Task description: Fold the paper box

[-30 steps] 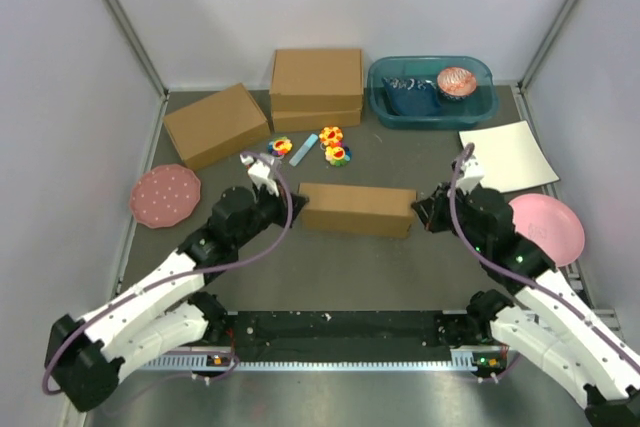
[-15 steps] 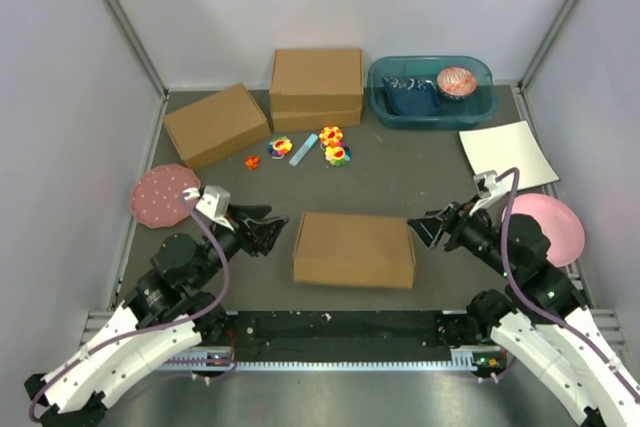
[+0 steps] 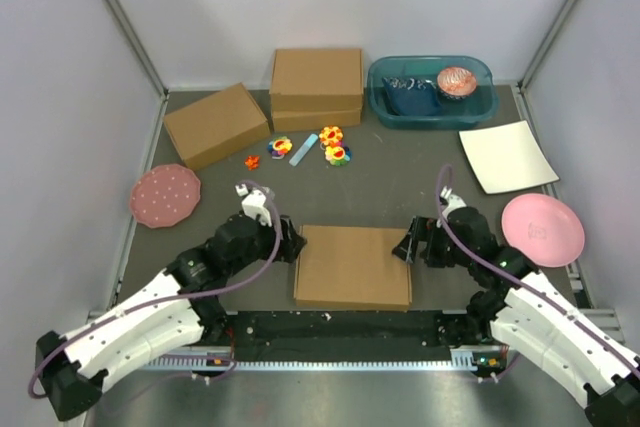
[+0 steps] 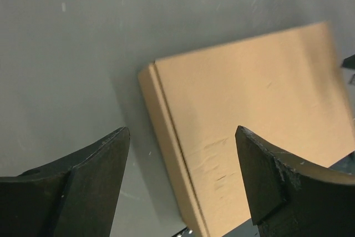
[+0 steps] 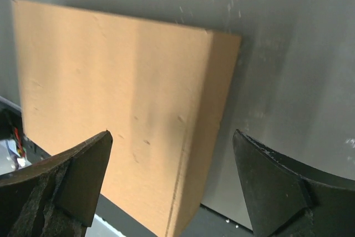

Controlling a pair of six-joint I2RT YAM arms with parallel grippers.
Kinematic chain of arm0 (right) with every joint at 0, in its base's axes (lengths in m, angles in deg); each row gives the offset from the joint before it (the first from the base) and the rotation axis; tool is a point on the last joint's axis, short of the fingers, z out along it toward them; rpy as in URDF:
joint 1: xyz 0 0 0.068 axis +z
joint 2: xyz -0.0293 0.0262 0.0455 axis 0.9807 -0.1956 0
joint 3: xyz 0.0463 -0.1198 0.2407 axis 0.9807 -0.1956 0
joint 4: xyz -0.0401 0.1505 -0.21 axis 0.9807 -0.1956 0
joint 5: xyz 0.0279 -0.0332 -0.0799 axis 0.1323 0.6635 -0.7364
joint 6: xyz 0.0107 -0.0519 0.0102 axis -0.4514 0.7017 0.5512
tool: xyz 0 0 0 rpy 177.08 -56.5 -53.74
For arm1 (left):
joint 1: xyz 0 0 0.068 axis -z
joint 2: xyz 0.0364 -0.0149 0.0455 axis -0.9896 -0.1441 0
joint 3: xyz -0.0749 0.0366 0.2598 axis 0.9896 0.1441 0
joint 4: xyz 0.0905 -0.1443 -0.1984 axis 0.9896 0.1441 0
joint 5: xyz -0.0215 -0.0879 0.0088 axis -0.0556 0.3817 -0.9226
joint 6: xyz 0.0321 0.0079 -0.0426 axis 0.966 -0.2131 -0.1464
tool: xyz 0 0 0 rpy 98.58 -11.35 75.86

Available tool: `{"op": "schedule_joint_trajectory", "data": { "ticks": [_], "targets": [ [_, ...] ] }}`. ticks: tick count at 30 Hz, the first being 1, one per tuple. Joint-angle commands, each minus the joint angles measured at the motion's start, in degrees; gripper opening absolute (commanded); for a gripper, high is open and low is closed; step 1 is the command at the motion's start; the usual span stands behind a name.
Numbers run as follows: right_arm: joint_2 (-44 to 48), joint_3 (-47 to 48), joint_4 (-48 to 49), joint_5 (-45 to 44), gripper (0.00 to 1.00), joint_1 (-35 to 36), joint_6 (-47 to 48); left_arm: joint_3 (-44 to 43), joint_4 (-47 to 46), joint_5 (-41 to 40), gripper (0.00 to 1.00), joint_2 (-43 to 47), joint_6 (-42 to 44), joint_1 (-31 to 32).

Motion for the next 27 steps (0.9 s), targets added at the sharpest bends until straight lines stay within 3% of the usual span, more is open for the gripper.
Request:
{"op": "schedule_joint_trajectory", "data": {
  "ticks": [1,6,12,16,18,27],
  "targets": [
    [0.59,-4.79,5.07,4.86,0.91,0.51,-4.18,3.74,-3.79,5.1,0.83,-4.65,-3.69,-0.11],
    [-0.37,-13.74,16.93,8.55,0.84,0.42,-7.78,12.26,-17.24,11.68,0.8,-11.33,-6.07,-0.2],
    [-3.09,-16.14,26.6,5.22,0.64,-0.1,-7.45,14.12,-27.43,12.14,0.73,-17.13,-6.25,-1.25],
    [-13.51,-14.64,33.8,5.74,0.48,-3.7,-5.51,11.84,-32.1,12.66,0.68,-21.08,-4.75,-5.29],
    [-18.8,-13.33,39.49,7.84,0.44,-6.85,-4.37,9.3,-33.69,15.55,0.66,-25.56,-4.05,-8.45],
    [-45.6,-1.91,49.72,9.34,0.43,-12.23,-0.76,-2.57,-37.3,18.99,0.64,-42.79,-1.24,-16.9]
  ]
}}
